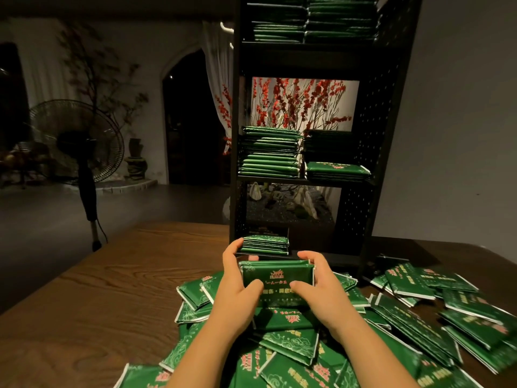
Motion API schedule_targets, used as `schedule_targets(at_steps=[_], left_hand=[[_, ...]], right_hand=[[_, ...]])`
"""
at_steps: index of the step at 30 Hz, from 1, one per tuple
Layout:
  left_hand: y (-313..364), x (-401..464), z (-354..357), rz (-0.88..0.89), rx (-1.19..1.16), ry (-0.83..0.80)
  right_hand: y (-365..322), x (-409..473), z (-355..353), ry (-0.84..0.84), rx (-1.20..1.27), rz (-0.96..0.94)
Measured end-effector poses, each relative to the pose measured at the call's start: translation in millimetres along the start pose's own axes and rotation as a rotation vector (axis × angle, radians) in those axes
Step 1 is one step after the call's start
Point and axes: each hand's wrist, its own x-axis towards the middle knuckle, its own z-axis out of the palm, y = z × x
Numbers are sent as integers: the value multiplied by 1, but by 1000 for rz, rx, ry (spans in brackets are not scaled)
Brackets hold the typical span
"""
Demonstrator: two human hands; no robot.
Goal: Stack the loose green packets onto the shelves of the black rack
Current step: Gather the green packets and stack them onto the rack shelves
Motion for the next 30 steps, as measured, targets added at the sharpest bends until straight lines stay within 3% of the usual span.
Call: schedule_targets(at_steps=[7, 12, 18, 25, 30], left_hand=[[-2, 2, 1, -97, 205, -27], [5, 2, 0, -11, 63, 46], [9, 7, 6, 35, -23, -54], [42, 30, 10, 114, 60, -11], [82, 60, 23, 8, -64, -7]], right_hand=[[-4, 0, 0, -35, -146, 10], [-8, 0, -6, 49, 76, -48], [-19, 3, -17, 164, 341, -40], [-49, 11, -48, 137, 179, -94], [-83, 22, -86, 81, 81, -72]])
